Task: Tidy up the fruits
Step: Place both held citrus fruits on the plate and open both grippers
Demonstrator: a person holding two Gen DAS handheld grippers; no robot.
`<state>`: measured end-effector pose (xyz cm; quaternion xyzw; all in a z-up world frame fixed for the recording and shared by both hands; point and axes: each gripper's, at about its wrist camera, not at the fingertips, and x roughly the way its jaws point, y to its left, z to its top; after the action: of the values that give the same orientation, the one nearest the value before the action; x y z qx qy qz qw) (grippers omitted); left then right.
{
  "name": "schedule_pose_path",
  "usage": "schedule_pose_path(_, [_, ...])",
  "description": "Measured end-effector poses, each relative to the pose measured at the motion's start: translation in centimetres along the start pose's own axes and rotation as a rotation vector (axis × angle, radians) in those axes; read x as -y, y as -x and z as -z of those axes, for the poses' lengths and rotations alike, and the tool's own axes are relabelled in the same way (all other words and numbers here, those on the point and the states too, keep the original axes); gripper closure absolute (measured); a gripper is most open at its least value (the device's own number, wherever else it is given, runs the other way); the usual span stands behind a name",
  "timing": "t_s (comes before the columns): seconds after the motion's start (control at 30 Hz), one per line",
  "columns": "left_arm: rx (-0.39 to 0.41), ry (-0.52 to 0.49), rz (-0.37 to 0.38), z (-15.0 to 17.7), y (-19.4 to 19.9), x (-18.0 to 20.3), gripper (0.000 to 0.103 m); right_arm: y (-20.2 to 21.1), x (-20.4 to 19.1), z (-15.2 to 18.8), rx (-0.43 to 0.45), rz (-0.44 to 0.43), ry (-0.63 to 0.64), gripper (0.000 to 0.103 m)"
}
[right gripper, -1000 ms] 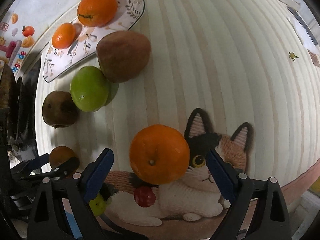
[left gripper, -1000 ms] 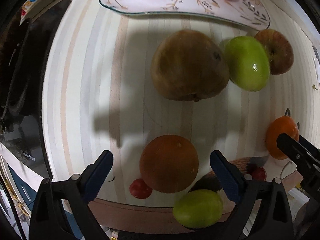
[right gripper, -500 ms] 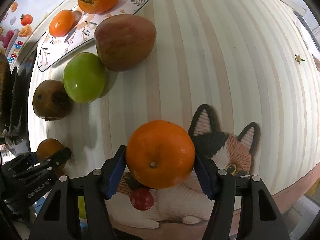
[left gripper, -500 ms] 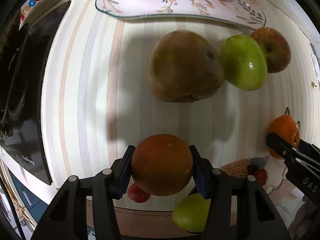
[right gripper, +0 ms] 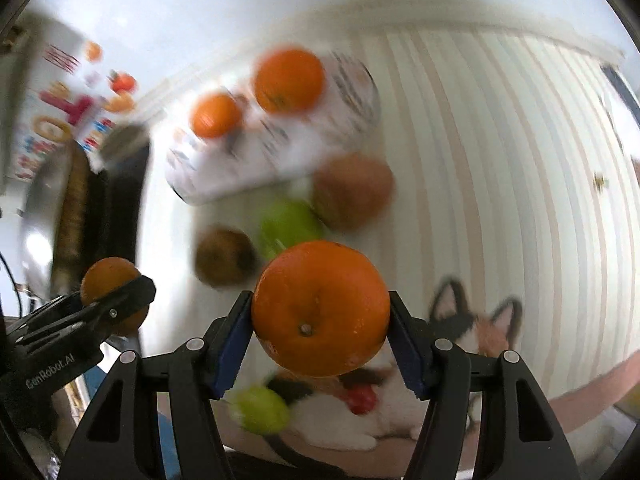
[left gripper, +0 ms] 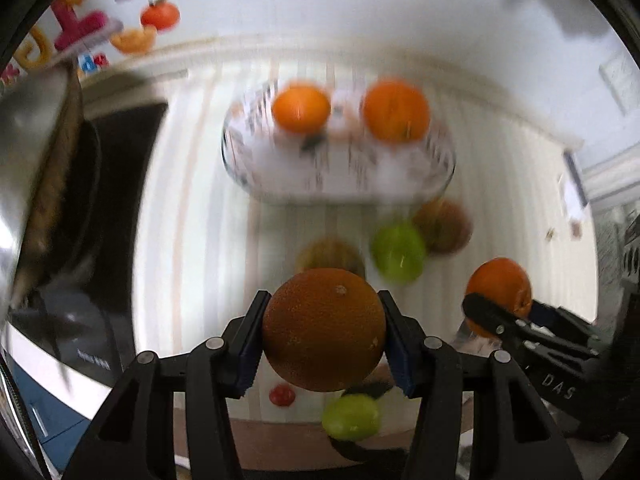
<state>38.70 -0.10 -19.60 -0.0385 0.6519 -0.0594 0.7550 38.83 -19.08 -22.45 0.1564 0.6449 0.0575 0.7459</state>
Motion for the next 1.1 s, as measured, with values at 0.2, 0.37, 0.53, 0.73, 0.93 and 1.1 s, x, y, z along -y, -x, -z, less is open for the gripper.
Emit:
schedule_pose_path(0.2, [0.006,0.042,-0.061,-8.2,-1.6,-1.4,0.053,-0.9,-1.5,-6.8,0.042,0.025,0.053,0.037])
schedule_pose_path(0.37, [-0.081,0.037,-0.114,-13.0,-5.9,-2.6,0.053,-5.1,-0.4,-10.5,-0.01,0.106,0.079,0.037])
schedule_pose_path(0.53, [-0.168,0.05,-0.127,-15.0,-10.1,-3.7,0.053,-8.4,0.5,-12.7,-0.061,0.15,0.104,0.037])
schedule_pose_path(0.73, [-0.239,0.041,-0.126,-14.9,-12.9,-3.8,0.052,-10.6,0.6,-13.4,-0.099,0.169,0.121,0.036])
schedule_pose_path(0.93, [-0.217,0.039,-0.126,-15.0,-12.6,-3.7,0.034,-10.5,0.9,-13.8,-0.105,0.148,0.088,0.011])
schedule_pose_path(1.1, [-0.165,0.049,-0.128,-15.0,-10.7,-4.1,0.014,-8.2,1.4,-13.5,-0.079,0.149,0.073,0.01])
